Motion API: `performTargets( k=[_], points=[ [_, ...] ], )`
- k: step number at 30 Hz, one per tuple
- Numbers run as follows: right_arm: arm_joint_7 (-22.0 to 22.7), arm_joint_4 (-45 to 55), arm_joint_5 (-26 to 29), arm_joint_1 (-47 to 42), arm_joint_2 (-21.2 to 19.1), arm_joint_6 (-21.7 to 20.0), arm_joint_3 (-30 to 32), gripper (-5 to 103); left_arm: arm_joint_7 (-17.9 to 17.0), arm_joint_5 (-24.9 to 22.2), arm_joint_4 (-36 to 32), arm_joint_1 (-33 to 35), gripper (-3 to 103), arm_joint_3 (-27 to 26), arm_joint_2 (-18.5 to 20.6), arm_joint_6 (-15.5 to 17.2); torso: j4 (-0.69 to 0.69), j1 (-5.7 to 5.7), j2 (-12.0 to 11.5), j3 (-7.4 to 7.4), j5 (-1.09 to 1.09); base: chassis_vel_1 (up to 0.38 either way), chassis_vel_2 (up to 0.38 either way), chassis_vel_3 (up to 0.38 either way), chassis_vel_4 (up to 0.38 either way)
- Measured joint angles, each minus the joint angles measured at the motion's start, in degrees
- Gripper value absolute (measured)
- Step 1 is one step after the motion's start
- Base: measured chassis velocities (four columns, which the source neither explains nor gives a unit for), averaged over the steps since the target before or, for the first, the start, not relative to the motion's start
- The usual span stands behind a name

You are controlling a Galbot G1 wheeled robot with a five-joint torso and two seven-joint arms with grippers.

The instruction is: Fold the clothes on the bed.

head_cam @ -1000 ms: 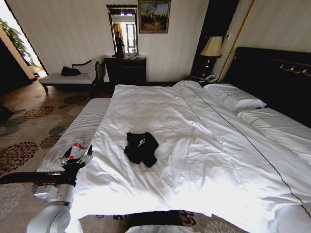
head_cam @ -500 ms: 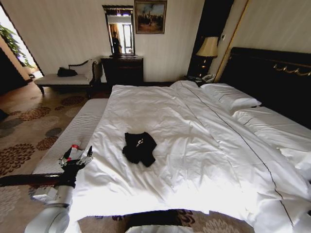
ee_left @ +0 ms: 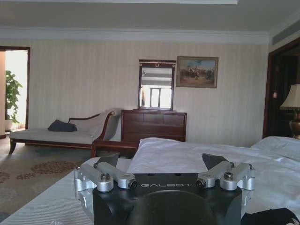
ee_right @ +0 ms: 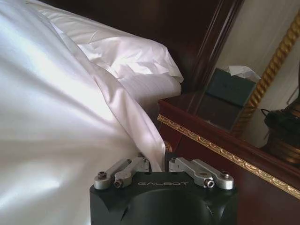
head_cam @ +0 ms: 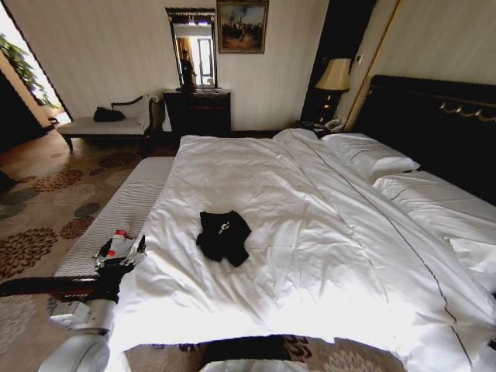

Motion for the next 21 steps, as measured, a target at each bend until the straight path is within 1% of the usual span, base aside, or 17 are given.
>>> performTargets(
  k=[1, 2, 3, 4, 5, 6, 7, 8, 10, 11, 13, 15, 18, 19, 21],
  points=[
    [0.19, 0.78, 0.06, -0.24, 0.39, 0.0, 0.17, 21, 0.02, 0.0, 0.08, -0.04, 100, -0.05, -0.1, -0.05, -0.01, 0.0, 0.0, 0.0, 0.0, 0.0, 0.0, 0.0, 0.0],
    [0.35, 1.24, 0.13, -0.42, 0.67, 0.01, 0.33, 21, 0.03, -0.03, 0.12, -0.07, 100, -0.1, -0.16, -0.1, -0.01, 0.0, 0.0, 0.0, -0.01, 0.0, 0.0, 0.0, 0.0],
    [0.5, 1.71, 0.26, -0.66, 0.96, 0.05, 0.57, 27, 0.07, -0.06, 0.16, -0.09, 100, -0.15, -0.22, -0.14, 0.02, 0.0, 0.0, 0.0, 0.0, 0.0, 0.0, 0.0, 0.0],
    [0.5, 1.71, 0.26, -0.66, 0.96, 0.05, 0.57, 27, 0.07, -0.06, 0.16, -0.09, 100, -0.15, -0.22, -0.14, 0.02, 0.0, 0.0, 0.0, 0.0, 0.0, 0.0, 0.0, 0.0],
    [0.57, 2.35, 0.48, -1.03, 1.28, 0.15, 0.9, 32, 0.12, -0.12, 0.25, -0.08, 100, -0.22, -0.23, -0.23, 0.08, 0.0, 0.0, 0.0, 0.0, 0.0, 0.0, 0.0, 0.0],
    [0.57, 3.07, 0.79, -1.51, 1.57, 0.28, 1.28, 37, 0.16, -0.2, 0.33, -0.08, 100, -0.3, -0.22, -0.3, 0.11, 0.0, 0.0, 0.0, 0.0, 0.0, 0.0, 0.0, 0.0],
    [0.56, 3.45, 0.96, -1.79, 1.72, 0.36, 1.49, 37, 0.2, -0.27, 0.38, -0.06, 100, -0.34, -0.17, -0.33, 0.1, 0.0, 0.0, 0.0, 0.0, 0.0, 0.0, 0.0, 0.0],
    [0.5, 4.32, 1.44, -2.35, 2.07, 0.45, 1.9, 42, 0.25, -0.39, 0.51, -0.06, 100, -0.4, -0.01, -0.37, 0.1, 0.0, 0.0, 0.0, -0.01, 0.0, 0.0, 0.0, 0.0],
    [0.38, 5.26, 2.09, -2.95, 2.5, 0.52, 2.28, 42, 0.26, -0.46, 0.6, -0.12, 100, -0.42, 0.14, -0.38, 0.1, 0.0, 0.0, 0.0, -0.01, 0.0, 0.0, 0.0, 0.0],
    [0.28, 5.9, 2.64, -3.35, 2.79, 0.56, 2.53, 54, 0.26, -0.48, 0.63, -0.21, 100, -0.43, 0.22, -0.39, 0.08, 0.0, 0.0, 0.0, -0.01, 0.0, 0.0, 0.0, 0.0],
    [-0.11, 8.33, 4.35, -4.67, 3.67, 0.59, 3.33, 65, 0.25, -0.48, 0.62, -0.43, 100, -0.32, 0.35, -0.39, 0.08, 0.0, -0.01, 0.0, -0.01, 0.0, 0.0, 0.0, 0.0],
    [-0.32, 9.46, 4.95, -5.2, 4.12, 0.59, 3.72, 65, 0.24, -0.48, 0.57, -0.47, 100, -0.25, 0.35, -0.39, 0.09, 0.0, 0.0, 0.0, -0.01, 0.0, 0.0, 0.0, 0.0],
    [-1.85, 16.14, 7.55, -8.36, 6.36, 1.07, 5.53, 81, 0.23, -0.4, 0.42, -0.51, 100, -0.02, 0.32, -0.38, 0.09, 0.01, -0.01, 0.0, -0.01, 0.0, 0.0, 0.0, 0.0],
    [-1.85, 16.14, 7.55, -8.36, 6.36, 1.07, 5.53, 81, 0.23, -0.4, 0.42, -0.51, 100, -0.02, 0.32, -0.38, 0.09, 0.01, -0.01, 0.0, -0.01, 0.0, 0.0, 0.0, 0.0],
    [-3.19, 22.71, 8.82, -11.2, 8.49, 1.75, 6.7, 92, 0.23, -0.26, 0.41, -0.33, 100, 0.08, 0.22, -0.37, 0.09, 0.01, 0.0, 0.0, -0.01, 0.0, 0.0, 0.0, 0.0]
  ],
)
